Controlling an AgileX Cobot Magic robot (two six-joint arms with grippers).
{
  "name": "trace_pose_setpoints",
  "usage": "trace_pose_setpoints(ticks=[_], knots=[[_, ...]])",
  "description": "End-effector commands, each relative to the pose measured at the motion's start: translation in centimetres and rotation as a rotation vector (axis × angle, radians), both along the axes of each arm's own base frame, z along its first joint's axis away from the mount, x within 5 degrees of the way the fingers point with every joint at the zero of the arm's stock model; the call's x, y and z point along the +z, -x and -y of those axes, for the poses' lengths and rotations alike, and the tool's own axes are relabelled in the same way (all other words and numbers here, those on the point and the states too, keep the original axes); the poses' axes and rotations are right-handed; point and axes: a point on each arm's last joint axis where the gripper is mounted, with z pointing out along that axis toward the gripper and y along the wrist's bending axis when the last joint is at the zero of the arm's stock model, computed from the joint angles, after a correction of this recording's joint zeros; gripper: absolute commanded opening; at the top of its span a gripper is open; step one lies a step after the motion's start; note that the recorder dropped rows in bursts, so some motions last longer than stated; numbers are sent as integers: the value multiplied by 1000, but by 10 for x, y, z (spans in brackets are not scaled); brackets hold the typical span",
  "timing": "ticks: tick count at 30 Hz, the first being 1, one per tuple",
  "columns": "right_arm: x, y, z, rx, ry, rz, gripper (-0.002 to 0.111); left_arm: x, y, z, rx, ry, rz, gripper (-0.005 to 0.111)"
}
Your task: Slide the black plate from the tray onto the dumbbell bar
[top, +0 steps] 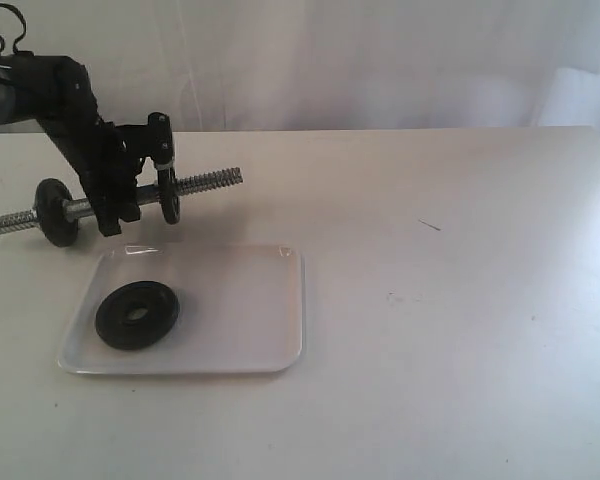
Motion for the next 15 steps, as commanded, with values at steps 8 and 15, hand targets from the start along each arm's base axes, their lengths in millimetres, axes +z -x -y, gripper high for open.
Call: trace_pose_setpoints(ticks=[8,15], knots=[[0,0,3,-9,113,21,0,31,2,-2,17,68,39,0],[1,0,4,-10,139,29,0,12,-7,-25,145,227,-37,0]])
